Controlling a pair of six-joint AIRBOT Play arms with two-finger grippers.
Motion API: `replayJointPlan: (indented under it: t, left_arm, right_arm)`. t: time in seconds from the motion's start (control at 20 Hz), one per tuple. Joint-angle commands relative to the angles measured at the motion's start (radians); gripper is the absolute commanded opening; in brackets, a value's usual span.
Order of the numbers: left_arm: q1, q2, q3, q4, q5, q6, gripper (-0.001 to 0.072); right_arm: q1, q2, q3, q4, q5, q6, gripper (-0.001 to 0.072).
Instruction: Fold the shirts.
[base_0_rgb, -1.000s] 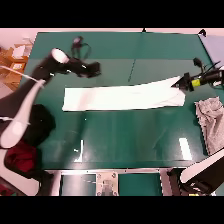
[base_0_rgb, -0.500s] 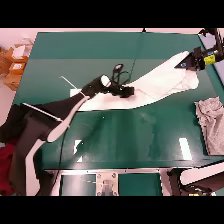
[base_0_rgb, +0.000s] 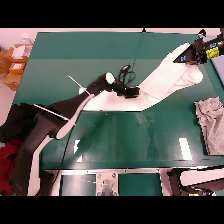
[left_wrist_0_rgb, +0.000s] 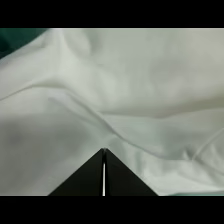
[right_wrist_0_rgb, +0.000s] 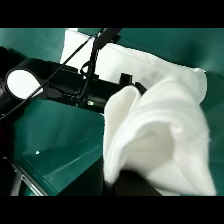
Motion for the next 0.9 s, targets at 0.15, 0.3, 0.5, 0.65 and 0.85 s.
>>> replayJointPlan:
  t: [0.15, 0.3, 0.5, 0.65, 0.85]
  left_arm:
    - [0.226, 0.195, 0.08, 0.552, -0.558, -0.158, 0.0019]
    - [0.351, 0.304, 0.08, 0.697, -0.734, -0.156, 0.0019]
    - [0.49, 0.379, 0.08, 0.698, -0.804, -0.133, 0.0019]
    - [0.541, 0.391, 0.08, 0.697, -0.803, -0.111, 0.0019]
    - [0.552, 0.391, 0.04, 0.695, -0.786, -0.081, 0.0019]
  right_arm:
    - [0.135, 0.003, -0.004, 0.01, -0.045, 0.071, 0.0015]
    - [0.305, -0.002, -0.057, 0.006, -0.2, 0.115, 0.0015]
    - [0.579, -0.06, -0.21, 0.002, -0.565, 0.172, 0.0015]
    - [0.801, -0.178, -0.269, 0.003, -0.9, 0.182, 0.0017]
    - [0.999, -0.343, -0.269, -0.001, -1.297, 0.181, 0.0519]
